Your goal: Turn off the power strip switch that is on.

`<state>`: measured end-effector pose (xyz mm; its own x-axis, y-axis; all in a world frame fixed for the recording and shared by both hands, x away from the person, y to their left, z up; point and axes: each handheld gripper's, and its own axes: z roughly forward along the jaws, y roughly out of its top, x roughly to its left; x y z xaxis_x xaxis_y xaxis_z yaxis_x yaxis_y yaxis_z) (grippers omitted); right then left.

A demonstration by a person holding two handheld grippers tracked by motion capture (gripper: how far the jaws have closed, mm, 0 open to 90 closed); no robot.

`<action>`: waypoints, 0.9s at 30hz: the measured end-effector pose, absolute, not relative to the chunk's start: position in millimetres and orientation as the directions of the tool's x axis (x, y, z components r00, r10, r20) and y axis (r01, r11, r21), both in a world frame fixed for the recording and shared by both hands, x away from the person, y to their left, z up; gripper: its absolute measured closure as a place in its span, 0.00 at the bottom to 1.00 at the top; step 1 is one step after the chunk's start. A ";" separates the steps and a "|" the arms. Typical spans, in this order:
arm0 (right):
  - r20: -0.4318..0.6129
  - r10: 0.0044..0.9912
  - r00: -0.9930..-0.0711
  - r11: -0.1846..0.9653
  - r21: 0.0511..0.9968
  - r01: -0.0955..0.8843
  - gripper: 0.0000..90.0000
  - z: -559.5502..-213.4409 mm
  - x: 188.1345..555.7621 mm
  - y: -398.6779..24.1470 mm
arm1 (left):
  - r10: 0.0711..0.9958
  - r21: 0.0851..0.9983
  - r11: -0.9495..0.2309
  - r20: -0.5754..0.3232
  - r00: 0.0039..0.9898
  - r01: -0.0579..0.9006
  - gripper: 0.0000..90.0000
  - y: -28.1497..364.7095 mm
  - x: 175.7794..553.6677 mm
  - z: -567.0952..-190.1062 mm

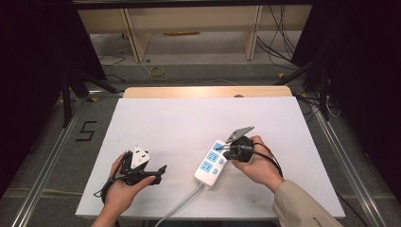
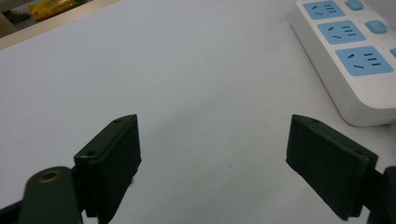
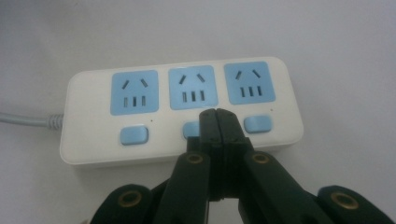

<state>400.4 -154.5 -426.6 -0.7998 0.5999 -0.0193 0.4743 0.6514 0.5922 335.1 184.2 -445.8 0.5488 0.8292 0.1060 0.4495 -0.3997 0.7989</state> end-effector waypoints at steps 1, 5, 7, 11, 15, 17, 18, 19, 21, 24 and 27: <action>-0.020 0.601 -0.799 0.649 0.596 0.473 1.00 -425.8 399.8 -156.9 | 0.829 0.798 -0.400 0.106 0.549 0.450 0.19 184.2 335.1 -445.8; -0.019 0.613 -0.790 0.633 0.610 0.477 1.00 -422.0 397.2 -167.2 | 0.829 0.796 -0.404 0.109 0.549 0.452 0.19 184.6 335.3 -445.7; -0.016 0.620 -0.784 0.624 0.616 0.481 1.00 -420.6 396.1 -172.2 | 0.830 0.796 -0.402 0.108 0.548 0.453 0.20 184.5 335.3 -445.9; -0.014 0.629 -0.777 0.614 0.622 0.486 1.00 -418.5 394.4 -180.7 | 0.828 0.794 -0.407 0.112 0.549 0.452 0.20 184.8 335.5 -445.8; -0.011 0.636 -0.771 0.602 0.633 0.487 1.00 -416.4 392.9 -187.4 | 0.830 0.796 -0.402 0.108 0.547 0.453 0.20 184.7 335.4 -446.2; -0.013 0.639 -0.769 0.600 0.634 0.488 1.00 -415.4 392.0 -190.6 | 0.831 0.795 -0.402 0.108 0.546 0.454 0.20 185.0 335.4 -446.3; -0.013 0.642 -0.766 0.597 0.636 0.489 1.00 -415.1 391.5 -192.0 | 0.831 0.795 -0.402 0.108 0.546 0.454 0.20 185.0 335.5 -446.3; -0.014 0.643 -0.766 0.595 0.638 0.488 1.00 -414.9 391.2 -193.6 | 0.831 0.794 -0.401 0.105 0.546 0.457 0.20 184.9 335.4 -446.4; -0.011 0.647 -0.762 0.591 0.639 0.492 1.00 -414.3 390.4 -196.7 | 0.830 0.793 -0.404 0.107 0.548 0.457 0.20 184.8 335.6 -446.6; -0.010 0.654 -0.756 0.582 0.645 0.495 1.00 -413.4 389.4 -201.4 | 0.829 0.792 -0.406 0.109 0.549 0.456 0.20 184.5 335.5 -446.5; -0.012 0.656 -0.754 0.579 0.649 0.493 1.00 -412.7 388.7 -206.3 | 0.829 0.791 -0.404 0.106 0.548 0.458 0.20 184.3 335.6 -446.8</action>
